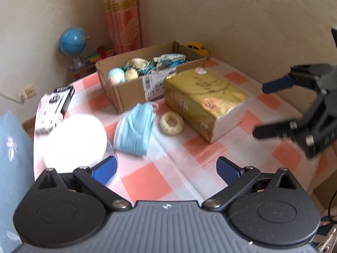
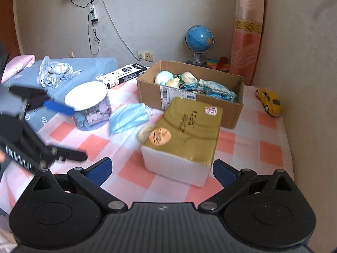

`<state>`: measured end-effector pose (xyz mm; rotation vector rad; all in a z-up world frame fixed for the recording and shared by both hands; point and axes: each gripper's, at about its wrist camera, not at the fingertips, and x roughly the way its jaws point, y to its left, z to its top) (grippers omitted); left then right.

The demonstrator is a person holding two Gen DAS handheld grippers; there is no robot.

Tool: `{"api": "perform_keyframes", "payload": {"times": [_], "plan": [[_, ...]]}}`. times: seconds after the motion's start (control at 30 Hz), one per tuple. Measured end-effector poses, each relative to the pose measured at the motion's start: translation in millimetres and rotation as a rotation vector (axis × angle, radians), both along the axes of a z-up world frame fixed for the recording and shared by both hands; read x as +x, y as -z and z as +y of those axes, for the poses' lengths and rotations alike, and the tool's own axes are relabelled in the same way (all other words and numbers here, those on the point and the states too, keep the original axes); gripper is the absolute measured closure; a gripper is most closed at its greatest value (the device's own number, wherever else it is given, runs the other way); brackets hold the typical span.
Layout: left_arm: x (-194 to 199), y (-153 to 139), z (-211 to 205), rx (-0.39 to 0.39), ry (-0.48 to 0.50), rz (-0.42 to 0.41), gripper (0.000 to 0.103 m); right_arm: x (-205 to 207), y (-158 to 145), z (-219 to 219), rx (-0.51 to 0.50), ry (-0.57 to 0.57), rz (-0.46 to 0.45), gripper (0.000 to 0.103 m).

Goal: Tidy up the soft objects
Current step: 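Lower the left tool onto the blue face mask and close it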

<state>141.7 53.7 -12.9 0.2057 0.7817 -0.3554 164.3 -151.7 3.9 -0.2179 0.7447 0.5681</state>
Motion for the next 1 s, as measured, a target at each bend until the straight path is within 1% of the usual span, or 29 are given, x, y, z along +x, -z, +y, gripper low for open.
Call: {"api": "perform_keyframes", "payload": {"times": [0.17, 0.3, 0.33, 0.43, 0.47, 0.5, 0.6, 0.73, 0.87, 0.93, 1.0], "plan": [[21.3, -19.4, -8.2, 0.055, 0.074, -0.028, 0.003, -10.4, 5.7, 0.2, -0.004, -0.005, 0.000, 0.000], [55.9, -26.5, -13.5, 0.126, 0.133, -0.012, 0.004, -13.6, 6.3, 1.1, 0.007, -0.009, -0.001, 0.000], [65.8, -25.2, -14.9, 0.148, 0.144, 0.006, 0.006, -14.5, 6.1, 0.9, 0.012, -0.009, -0.004, 0.000], [95.3, -15.5, -16.8, 0.199, 0.170, 0.071, 0.015, -16.6, 7.4, -0.1, 0.021, -0.009, -0.005, 0.000], [103.3, -11.1, -16.4, 0.209, 0.175, 0.096, 0.019, -17.2, 7.7, -0.7, 0.022, -0.009, -0.004, 0.000], [111.7, -6.2, -16.0, 0.215, 0.177, 0.125, 0.025, -17.5, 8.1, -1.2, 0.022, -0.009, -0.005, 0.000], [131.5, 8.7, -14.5, 0.217, 0.179, 0.209, 0.032, -17.3, 9.7, -4.3, 0.030, -0.006, -0.004, 0.000], [145.5, 21.7, -15.1, 0.238, 0.196, 0.259, 0.034, -14.4, 12.0, -7.7, 0.032, 0.004, 0.000, 0.000], [156.9, 29.8, -12.3, 0.215, 0.199, 0.317, 0.034, -11.2, 13.7, -11.6, 0.042, 0.013, 0.005, 0.000], [159.6, 34.8, -12.8, 0.222, 0.204, 0.340, 0.035, -9.8, 14.2, -12.7, 0.045, 0.016, 0.005, 0.000], [162.1, 39.0, -12.5, 0.226, 0.209, 0.356, 0.038, -8.7, 14.2, -13.2, 0.048, 0.020, 0.006, 0.000]]}}
